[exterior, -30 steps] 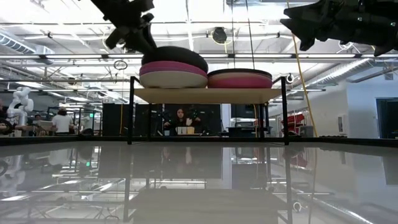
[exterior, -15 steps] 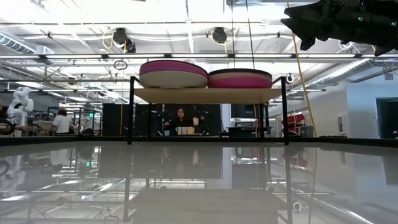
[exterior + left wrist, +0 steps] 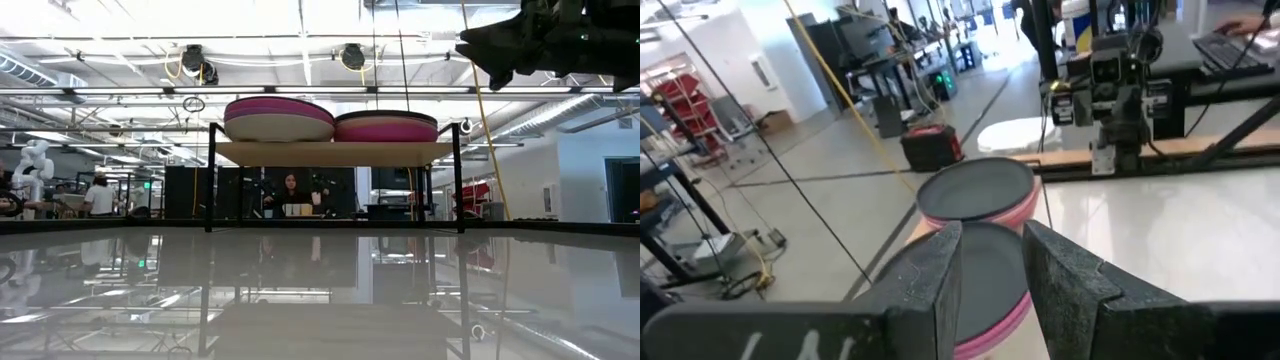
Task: Place and stack plates onto a shelf
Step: Return to Home Position
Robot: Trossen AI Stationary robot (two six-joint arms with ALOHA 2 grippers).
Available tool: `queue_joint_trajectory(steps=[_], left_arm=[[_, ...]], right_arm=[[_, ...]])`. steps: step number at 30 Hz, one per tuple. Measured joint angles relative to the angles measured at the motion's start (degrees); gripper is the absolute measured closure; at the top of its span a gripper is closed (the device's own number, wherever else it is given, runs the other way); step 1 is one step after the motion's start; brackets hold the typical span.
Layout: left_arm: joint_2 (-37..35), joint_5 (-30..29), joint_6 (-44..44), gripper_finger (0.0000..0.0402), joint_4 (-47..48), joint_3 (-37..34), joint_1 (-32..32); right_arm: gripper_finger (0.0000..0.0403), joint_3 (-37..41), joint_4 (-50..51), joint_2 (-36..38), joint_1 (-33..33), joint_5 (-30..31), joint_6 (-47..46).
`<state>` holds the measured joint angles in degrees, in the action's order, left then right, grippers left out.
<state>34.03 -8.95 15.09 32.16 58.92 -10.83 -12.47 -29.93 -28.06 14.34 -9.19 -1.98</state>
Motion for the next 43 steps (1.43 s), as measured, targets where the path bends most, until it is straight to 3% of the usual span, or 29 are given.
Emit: queue_joint_trajectory(steps=[15, 23, 34, 43], left_arm=[[-22.85, 0.0, -7.24, 0.0289, -11.86, -29.11, 0.0], [-33.62, 0.01, -10.84, 0.0289, -19.79, -43.57, 0.0], [-33.63, 0.02, -14.46, 0.0289, -35.41, -58.03, 0.0], [-33.32, 1.0, -15.06, 0.0289, -34.42, -58.31, 0.0]], right_arm=[[0.0266, 0.01, 22.49, 16.49, 2.59, 0.15, 2.68], [0.0266, 0.0, 32.02, 21.78, 2.59, 0.15, 2.14], [0.0266, 3.97, 34.4, 22.43, 2.59, 0.29, -0.34], [0.0266, 9.92, 30.21, 22.13, 2.59, 2.69, -2.08]])
